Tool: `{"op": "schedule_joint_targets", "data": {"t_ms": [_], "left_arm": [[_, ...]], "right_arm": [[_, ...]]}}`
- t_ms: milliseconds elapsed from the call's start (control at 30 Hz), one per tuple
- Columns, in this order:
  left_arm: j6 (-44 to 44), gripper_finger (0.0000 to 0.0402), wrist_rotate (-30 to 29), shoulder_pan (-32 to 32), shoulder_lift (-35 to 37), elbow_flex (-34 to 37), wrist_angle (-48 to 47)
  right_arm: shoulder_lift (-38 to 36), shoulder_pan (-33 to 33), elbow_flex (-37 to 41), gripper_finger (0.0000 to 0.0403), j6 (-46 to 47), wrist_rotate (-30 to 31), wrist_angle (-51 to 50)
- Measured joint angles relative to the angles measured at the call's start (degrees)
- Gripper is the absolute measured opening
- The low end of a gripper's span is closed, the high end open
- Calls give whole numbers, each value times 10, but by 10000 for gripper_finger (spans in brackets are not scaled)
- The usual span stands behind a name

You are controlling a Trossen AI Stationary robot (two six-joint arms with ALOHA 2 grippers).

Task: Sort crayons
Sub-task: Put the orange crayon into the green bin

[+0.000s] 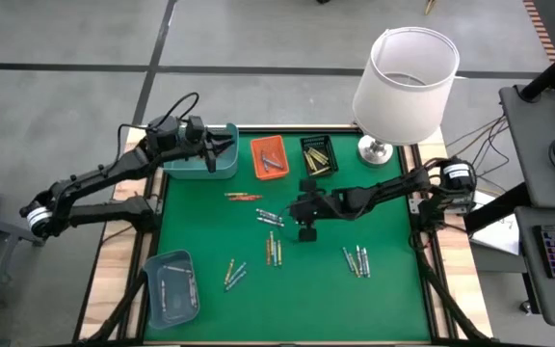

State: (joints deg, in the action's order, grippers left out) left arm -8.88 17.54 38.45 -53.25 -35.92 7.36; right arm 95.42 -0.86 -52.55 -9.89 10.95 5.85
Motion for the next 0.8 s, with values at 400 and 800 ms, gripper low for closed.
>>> {"op": "schedule_joint_targets", "data": {"t_ms": [400, 800], "left_arm": [[-43, 78, 0, -56, -1, 0, 23], [-19, 77, -3, -178, -46, 0, -21]], "right_arm": [[0, 22, 28, 93, 18, -35, 211], [-3, 22, -160, 93, 40, -35, -255]]}}
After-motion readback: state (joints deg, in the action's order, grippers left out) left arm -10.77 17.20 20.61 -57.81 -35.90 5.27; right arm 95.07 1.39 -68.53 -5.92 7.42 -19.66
